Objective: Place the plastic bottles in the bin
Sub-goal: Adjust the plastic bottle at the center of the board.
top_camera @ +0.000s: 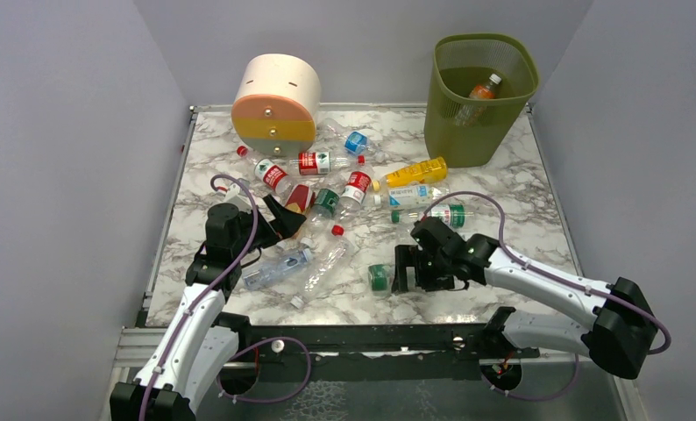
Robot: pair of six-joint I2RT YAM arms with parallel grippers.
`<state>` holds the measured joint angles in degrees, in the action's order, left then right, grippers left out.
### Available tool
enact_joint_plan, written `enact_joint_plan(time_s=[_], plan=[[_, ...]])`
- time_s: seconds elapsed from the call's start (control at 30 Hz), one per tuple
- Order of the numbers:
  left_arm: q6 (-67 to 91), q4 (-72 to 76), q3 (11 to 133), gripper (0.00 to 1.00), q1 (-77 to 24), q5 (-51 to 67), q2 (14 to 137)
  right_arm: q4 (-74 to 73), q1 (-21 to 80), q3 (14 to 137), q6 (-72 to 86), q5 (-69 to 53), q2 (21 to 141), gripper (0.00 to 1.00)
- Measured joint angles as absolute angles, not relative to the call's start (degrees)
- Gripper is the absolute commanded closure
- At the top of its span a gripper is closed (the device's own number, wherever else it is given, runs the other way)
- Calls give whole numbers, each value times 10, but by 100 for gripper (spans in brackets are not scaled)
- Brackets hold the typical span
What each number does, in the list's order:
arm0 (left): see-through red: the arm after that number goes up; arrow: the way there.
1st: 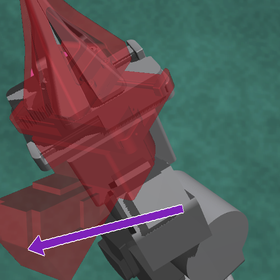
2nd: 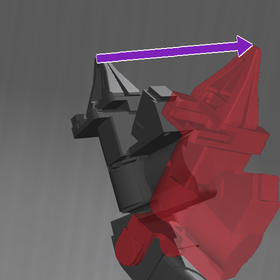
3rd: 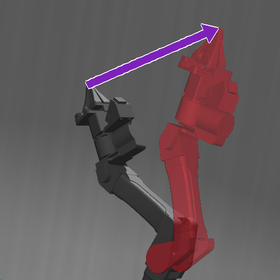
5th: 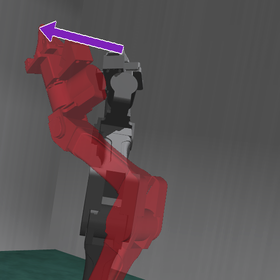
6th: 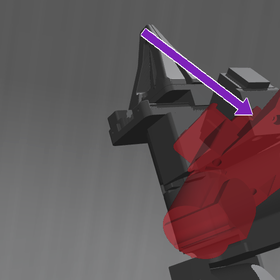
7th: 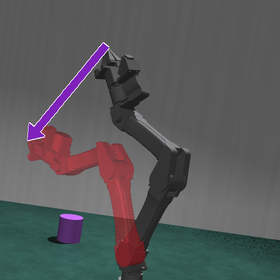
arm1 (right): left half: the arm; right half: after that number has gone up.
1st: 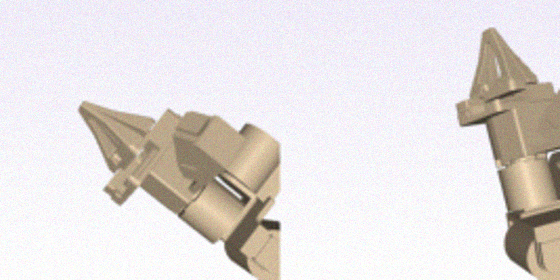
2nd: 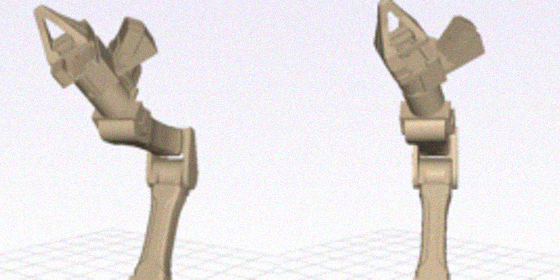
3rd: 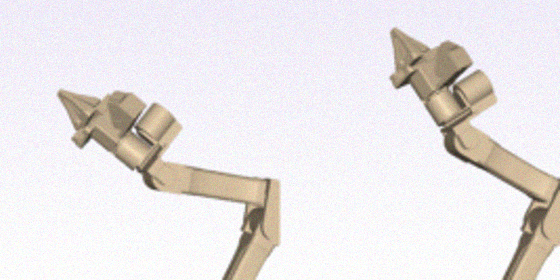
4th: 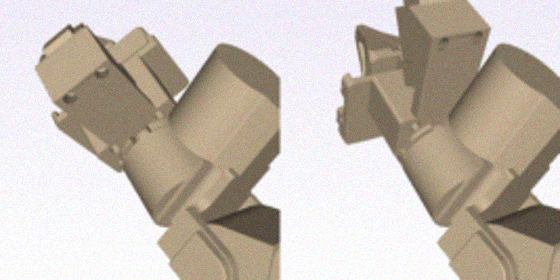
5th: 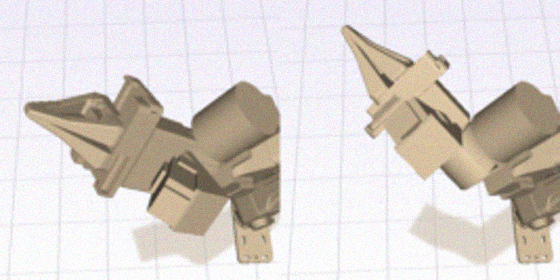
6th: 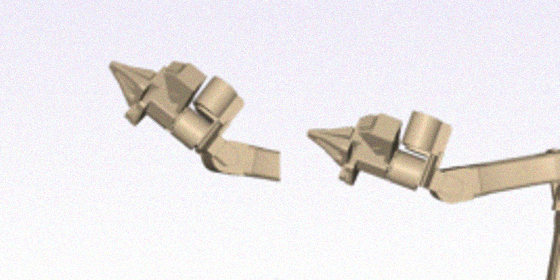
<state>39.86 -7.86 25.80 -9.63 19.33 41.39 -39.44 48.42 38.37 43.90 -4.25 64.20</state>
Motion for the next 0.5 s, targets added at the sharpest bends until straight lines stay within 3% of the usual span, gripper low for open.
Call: enact_joint_plan(time_s=[0.5], plan=[[398, -79, 258, 1, -96, 193, 414, -352, 484, 409, 562, 31, 658, 1]])
